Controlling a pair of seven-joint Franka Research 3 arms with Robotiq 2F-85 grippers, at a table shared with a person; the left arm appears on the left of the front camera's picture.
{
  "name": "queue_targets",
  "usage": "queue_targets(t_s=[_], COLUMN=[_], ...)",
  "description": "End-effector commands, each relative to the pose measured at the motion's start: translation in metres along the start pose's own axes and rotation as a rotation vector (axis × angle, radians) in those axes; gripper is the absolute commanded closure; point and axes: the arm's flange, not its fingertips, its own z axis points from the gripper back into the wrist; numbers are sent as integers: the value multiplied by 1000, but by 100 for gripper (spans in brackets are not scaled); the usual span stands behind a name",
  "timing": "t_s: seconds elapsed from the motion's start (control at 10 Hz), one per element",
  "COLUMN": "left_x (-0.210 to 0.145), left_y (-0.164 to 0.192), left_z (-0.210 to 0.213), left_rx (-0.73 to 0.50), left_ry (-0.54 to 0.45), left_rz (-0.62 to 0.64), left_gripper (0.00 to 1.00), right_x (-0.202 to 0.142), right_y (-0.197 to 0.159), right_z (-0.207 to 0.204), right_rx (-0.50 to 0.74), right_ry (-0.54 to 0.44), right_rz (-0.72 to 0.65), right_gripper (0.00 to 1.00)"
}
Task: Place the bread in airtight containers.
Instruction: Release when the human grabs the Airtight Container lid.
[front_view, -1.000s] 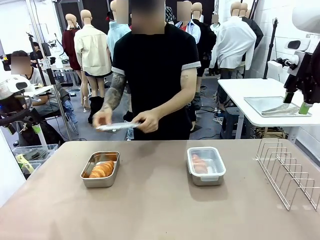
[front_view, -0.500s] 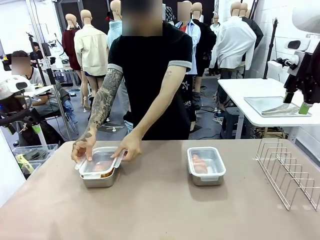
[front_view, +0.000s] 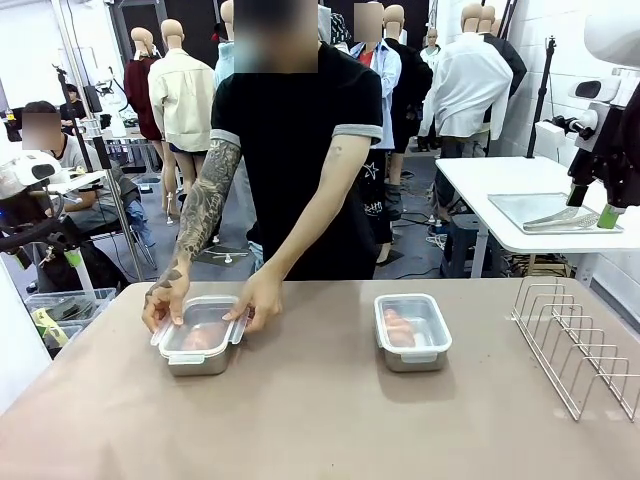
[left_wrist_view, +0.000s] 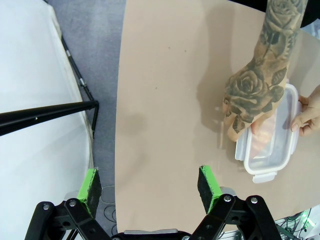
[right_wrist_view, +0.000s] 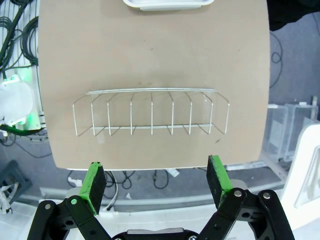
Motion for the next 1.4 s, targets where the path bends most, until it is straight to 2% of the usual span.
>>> queue_targets(t_s=[0.0,1.3], left_x=[-2,-2], left_y=[-1,-1], left_z=[0,0], left_rx=[5,5], left_ry=[-14,-14], left_rz=[19,19], left_gripper=[0,0], right_x=[0,0], right_y=[2,2], right_z=[0,0], right_rx=[9,9], right_ry=[-8,-8], right_rz=[3,3], right_gripper=[0,0])
